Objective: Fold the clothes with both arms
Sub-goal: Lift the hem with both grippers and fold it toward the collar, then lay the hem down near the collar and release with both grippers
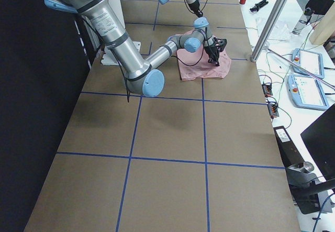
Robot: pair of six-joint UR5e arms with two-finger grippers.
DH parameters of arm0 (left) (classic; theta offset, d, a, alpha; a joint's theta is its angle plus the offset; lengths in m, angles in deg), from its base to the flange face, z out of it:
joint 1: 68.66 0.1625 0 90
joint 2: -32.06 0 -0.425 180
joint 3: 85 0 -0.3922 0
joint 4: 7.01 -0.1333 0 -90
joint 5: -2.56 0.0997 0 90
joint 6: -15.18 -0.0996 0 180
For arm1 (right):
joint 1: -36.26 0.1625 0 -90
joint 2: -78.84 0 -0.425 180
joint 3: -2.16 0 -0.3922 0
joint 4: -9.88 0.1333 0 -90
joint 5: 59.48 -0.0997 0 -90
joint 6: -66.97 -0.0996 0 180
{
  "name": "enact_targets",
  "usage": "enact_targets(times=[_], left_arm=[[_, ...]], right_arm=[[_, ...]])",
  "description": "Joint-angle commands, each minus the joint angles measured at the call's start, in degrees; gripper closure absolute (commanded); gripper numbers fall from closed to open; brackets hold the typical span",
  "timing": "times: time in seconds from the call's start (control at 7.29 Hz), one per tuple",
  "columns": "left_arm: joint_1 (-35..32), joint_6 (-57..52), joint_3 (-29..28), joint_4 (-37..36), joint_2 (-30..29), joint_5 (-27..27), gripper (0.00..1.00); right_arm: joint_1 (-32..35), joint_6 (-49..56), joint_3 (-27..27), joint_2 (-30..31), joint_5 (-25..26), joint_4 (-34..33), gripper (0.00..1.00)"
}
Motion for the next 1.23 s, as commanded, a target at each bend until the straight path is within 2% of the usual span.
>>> enact_targets(times=[0.0,0.14,0.41,0.82,1.1], left_arm=[[-1.3,-0.1,-9.4,9.2,-1.6,0.5,1.00],[-1.3,-0.1,-12.2,11.6,-1.7,0.5,1.00],[-1.3,0.0,-17.4,18.6,-1.8,0.4,1.00],[-1.3,0.1,-18.5,18.9,-2.0,0.4,0.98],[-1.3,0.2,-18.5,18.9,-2.1,0.4,0.90]], right_arm=[[0.0,0.8,-9.7,-4.9,0.2,0.5,1.00],[0.0,1.5,-12.6,-6.1,0.4,3.4,1.00],[0.4,1.4,-15.1,-6.9,-0.1,4.1,1.00],[0.8,1.3,-18.1,-7.9,-0.1,6.0,1.00],[1.0,1.3,-18.9,-8.4,-0.4,6.1,1.00]])
